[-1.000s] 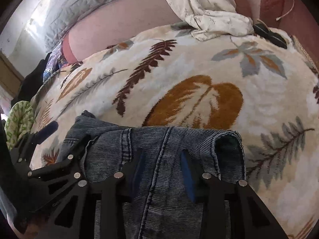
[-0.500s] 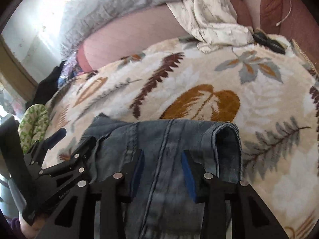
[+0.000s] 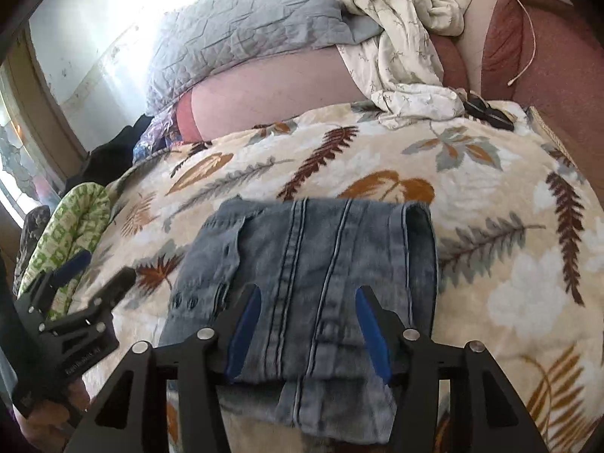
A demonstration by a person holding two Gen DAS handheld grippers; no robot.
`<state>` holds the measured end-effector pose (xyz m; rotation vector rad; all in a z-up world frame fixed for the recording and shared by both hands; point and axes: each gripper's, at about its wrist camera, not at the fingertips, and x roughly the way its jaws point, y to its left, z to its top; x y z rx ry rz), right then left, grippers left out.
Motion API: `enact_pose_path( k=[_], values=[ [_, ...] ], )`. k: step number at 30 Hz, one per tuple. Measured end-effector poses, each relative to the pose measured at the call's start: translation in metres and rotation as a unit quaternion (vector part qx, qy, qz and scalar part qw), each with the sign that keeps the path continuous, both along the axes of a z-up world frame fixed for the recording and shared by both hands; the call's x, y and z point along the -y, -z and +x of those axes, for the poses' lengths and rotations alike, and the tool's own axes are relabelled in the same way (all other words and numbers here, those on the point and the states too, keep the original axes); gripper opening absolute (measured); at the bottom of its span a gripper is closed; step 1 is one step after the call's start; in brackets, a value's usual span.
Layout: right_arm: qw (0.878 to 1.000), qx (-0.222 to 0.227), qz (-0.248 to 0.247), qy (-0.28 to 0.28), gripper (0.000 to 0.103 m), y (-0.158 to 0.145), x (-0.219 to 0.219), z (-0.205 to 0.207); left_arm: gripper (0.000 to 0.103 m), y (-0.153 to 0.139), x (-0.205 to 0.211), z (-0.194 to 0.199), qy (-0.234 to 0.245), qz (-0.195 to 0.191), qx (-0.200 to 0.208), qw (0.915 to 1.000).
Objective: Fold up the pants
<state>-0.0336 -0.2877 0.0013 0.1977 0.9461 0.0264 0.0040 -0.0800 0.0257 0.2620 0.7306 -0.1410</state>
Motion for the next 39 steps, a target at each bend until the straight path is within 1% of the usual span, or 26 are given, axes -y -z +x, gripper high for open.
enact_pose_path(
  k=[5, 8, 15, 19, 22, 30, 39],
  values=[
    [1.000, -0.024, -0.006, -0.002, 0.056, 0.015, -0.005, -0.011, 0.085, -0.002, -0.001, -0.009, 0.000, -0.010, -0.008, 0.9999],
    [0.999, -0.036, -0.008, -0.003, 0.056, 0.023, -0.005, -0.012, 0.085, 0.001, 0.001, -0.012, 0.003, -0.005, -0.010, 0.9999],
    [0.998, -0.054, -0.014, -0.007, 0.056, 0.034, -0.005, -0.009, 0.085, 0.023, 0.003, -0.015, 0.001, 0.008, -0.030, 0.9995],
    [0.998, -0.064, -0.017, -0.009, 0.057, 0.040, -0.007, -0.007, 0.085, 0.039, 0.004, -0.016, 0.004, 0.013, -0.050, 0.9986],
    [0.997, -0.068, -0.020, -0.012, 0.057, 0.043, -0.008, -0.007, 0.085, 0.048, 0.006, -0.018, 0.009, 0.019, -0.053, 0.9984],
    [0.996, -0.081, -0.011, -0.016, 0.059, 0.050, -0.004, -0.006, 0.085, 0.058, 0.005, -0.017, 0.014, 0.010, -0.061, 0.9980],
    [0.996, -0.085, -0.023, -0.024, 0.059, 0.054, -0.006, -0.005, 0.086, 0.063, 0.006, -0.016, 0.015, 0.012, -0.061, 0.9979]
  ],
)
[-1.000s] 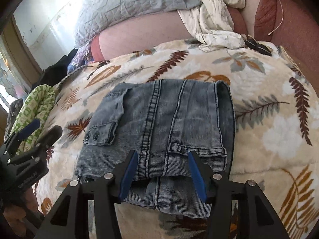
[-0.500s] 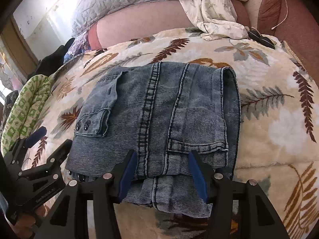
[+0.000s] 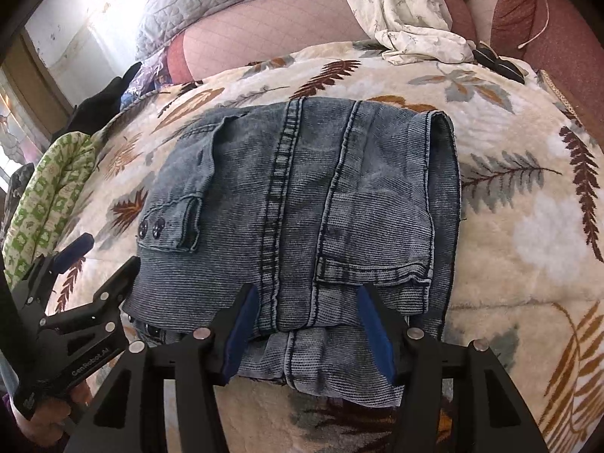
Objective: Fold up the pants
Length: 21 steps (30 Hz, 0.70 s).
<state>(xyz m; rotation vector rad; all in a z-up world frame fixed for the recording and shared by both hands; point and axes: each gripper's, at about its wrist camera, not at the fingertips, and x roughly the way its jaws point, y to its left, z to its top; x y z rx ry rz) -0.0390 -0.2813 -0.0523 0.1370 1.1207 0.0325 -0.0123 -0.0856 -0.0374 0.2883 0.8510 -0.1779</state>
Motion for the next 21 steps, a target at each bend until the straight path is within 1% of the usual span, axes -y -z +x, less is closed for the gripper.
enact_pose_path(
  k=[4, 9, 11, 13, 15, 17, 18, 21],
  values=[
    [1.000, 0.002, -0.010, -0.003, 0.059, 0.001, -0.002, 0.000, 0.086, 0.000, 0.001, -0.001, -0.001, 0.002, 0.002, 1.0000],
    [1.000, 0.002, -0.010, 0.002, 0.059, 0.002, -0.003, -0.001, 0.086, 0.002, -0.001, -0.003, -0.009, -0.002, 0.002, 1.0000],
    [1.000, 0.005, -0.012, 0.003, 0.059, 0.002, -0.004, -0.002, 0.089, 0.002, -0.003, -0.004, -0.017, -0.004, 0.001, 0.9998],
    [1.000, 0.010, -0.016, 0.004, 0.059, 0.002, -0.005, -0.004, 0.089, 0.001, -0.006, -0.005, -0.020, -0.010, 0.000, 0.9998],
    [1.000, 0.021, -0.021, 0.007, 0.060, -0.002, -0.007, -0.008, 0.089, -0.002, -0.012, -0.007, -0.026, -0.025, 0.000, 0.9994],
    [0.999, 0.031, -0.013, 0.013, 0.060, -0.008, -0.006, -0.012, 0.089, -0.007, -0.018, -0.011, -0.032, -0.042, 0.007, 0.9986],
    [0.999, 0.042, -0.005, 0.014, 0.060, -0.013, -0.006, -0.014, 0.089, -0.011, -0.022, -0.013, -0.037, -0.047, 0.014, 0.9981],
    [0.997, 0.079, -0.005, 0.017, 0.060, -0.028, -0.003, -0.023, 0.089, -0.023, -0.030, -0.023, -0.043, -0.051, 0.047, 0.9966]
  ],
)
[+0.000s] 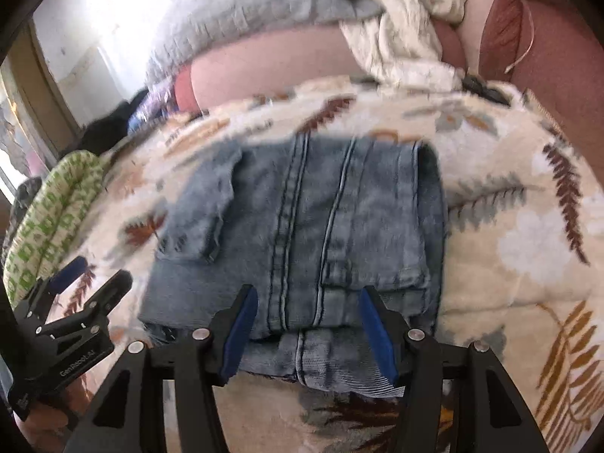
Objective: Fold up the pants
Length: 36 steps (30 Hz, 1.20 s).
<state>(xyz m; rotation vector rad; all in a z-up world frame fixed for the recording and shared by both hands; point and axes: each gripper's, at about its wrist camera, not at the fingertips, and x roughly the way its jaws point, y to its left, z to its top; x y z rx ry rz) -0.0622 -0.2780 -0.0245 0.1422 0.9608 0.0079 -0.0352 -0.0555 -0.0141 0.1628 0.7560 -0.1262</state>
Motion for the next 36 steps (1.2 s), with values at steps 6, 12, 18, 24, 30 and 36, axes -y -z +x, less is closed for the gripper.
enact_pose_path(
  k=[6, 12, 18, 24, 30, 36],
  values=[
    [0.999, 0.050, 0.015, 0.006, 0.061, -0.024, 0.004, -0.016, 0.089, -0.016, -0.007, -0.015, -0.005, 0.017, 0.007, 0.9998],
    [0.995, 0.047, 0.071, 0.042, 0.069, -0.031, 0.042, -0.018, 0.089, -0.023, -0.015, -0.011, 0.019, -0.002, -0.015, 0.9997],
    [0.988, 0.032, 0.120, 0.094, 0.070, -0.025, 0.088, -0.021, 0.089, -0.023, -0.021, 0.019, 0.029, -0.071, -0.064, 0.9950],
    [0.989, 0.018, 0.109, 0.098, 0.070, -0.020, 0.102, -0.021, 0.089, -0.013, -0.007, 0.035, 0.023, -0.048, -0.062, 0.9967],
    [0.986, -0.006, 0.144, 0.089, 0.070, -0.008, 0.112, -0.002, 0.089, -0.003, 0.009, 0.061, 0.034, -0.081, -0.091, 0.9920],
    [0.977, -0.032, 0.189, 0.091, 0.071, 0.009, 0.116, 0.014, 0.089, 0.012, 0.014, 0.075, 0.066, -0.159, -0.136, 0.9757]
  ],
)
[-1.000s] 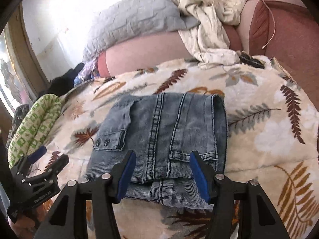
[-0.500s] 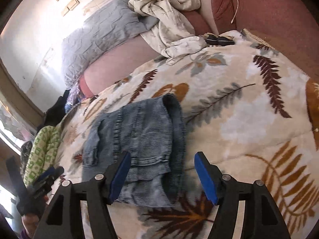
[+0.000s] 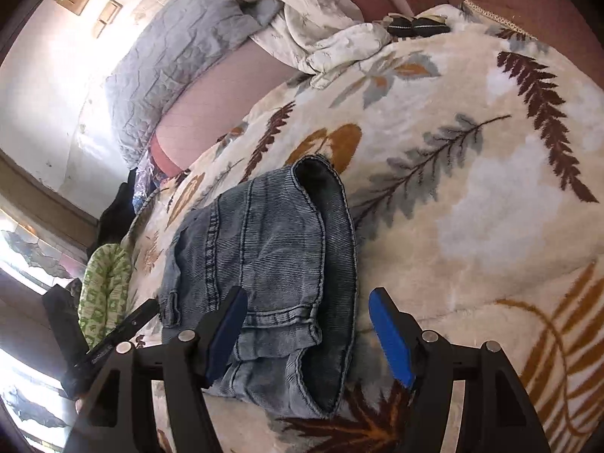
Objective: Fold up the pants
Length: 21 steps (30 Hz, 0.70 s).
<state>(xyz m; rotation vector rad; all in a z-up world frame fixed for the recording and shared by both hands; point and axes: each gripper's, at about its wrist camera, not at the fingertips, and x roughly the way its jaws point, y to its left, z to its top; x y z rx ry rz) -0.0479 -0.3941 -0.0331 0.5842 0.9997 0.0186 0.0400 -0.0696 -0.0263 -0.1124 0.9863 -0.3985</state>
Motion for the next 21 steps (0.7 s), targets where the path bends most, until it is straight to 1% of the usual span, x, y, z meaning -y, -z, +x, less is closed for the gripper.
enact_pose_path(
  k=[3, 4, 6, 7, 10, 13, 16, 18, 21],
  values=[
    [1.000, -0.004, -0.001, -0.001, 0.071, 0.003, 0.000, 0.006, 0.089, 0.000, 0.000, -0.003, 0.026, -0.048, 0.012, 0.9985],
    [1.000, -0.005, -0.001, -0.003, 0.071, 0.004, 0.001, 0.007, 0.089, 0.000, 0.001, -0.004, 0.033, -0.052, 0.014, 0.9980],
    [1.000, -0.008, -0.011, -0.003, 0.071, 0.006, 0.002, 0.015, 0.089, 0.000, 0.007, -0.002, 0.054, -0.055, 0.010, 0.9970],
    [1.000, -0.010, -0.012, -0.004, 0.071, 0.007, 0.003, 0.017, 0.089, 0.001, 0.009, -0.001, 0.059, -0.050, 0.009, 0.9969],
    [1.000, -0.027, -0.002, -0.006, 0.071, 0.018, 0.007, 0.027, 0.089, 0.007, 0.014, 0.005, 0.083, -0.038, 0.000, 0.9958],
    [0.999, -0.043, 0.002, -0.013, 0.071, 0.026, 0.005, 0.034, 0.089, 0.010, 0.016, 0.009, 0.101, -0.051, -0.012, 0.9935],
    [0.999, -0.050, 0.004, -0.021, 0.071, 0.031, 0.001, 0.039, 0.089, 0.011, 0.019, 0.012, 0.122, -0.055, -0.014, 0.9909],
    [0.998, -0.054, 0.003, -0.025, 0.071, 0.033, -0.001, 0.041, 0.089, 0.014, 0.017, 0.017, 0.118, -0.059, -0.017, 0.9912],
    [0.998, -0.053, 0.009, -0.024, 0.073, 0.036, -0.001, 0.045, 0.089, 0.018, 0.013, 0.024, 0.110, -0.080, -0.033, 0.9902]
  ],
)
